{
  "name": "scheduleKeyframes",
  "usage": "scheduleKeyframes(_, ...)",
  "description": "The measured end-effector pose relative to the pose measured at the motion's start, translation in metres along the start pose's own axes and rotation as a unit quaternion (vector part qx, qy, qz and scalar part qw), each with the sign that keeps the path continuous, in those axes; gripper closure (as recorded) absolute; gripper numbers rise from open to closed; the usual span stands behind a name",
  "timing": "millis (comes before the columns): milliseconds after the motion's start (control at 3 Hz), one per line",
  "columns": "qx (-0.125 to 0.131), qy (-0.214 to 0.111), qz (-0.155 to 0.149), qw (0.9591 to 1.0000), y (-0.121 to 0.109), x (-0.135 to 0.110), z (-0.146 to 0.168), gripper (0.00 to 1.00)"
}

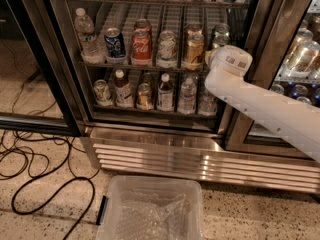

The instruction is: Pick green can from middle shelf of fridge

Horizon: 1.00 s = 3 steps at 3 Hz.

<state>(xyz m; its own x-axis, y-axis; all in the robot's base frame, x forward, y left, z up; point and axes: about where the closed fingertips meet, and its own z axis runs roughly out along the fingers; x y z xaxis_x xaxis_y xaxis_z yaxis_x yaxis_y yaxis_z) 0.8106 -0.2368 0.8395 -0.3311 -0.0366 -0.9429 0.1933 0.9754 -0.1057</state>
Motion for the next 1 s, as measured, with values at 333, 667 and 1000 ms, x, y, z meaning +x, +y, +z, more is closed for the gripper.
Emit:
scheduleKeyframes(333,-0.003,0.002,0.008,1.0000,-0.0017,-0.0028,-0.0069,1.00)
scheduleKeyframes(667,-0.006,0.002,0.014,0.9999,-0.0020,-0.0053,-0.0107,1.00)
scheduleKeyframes(1000,-0.010,0.001,0.017,0.9998,-0.0025,-0.0088,-0.0155,1.00)
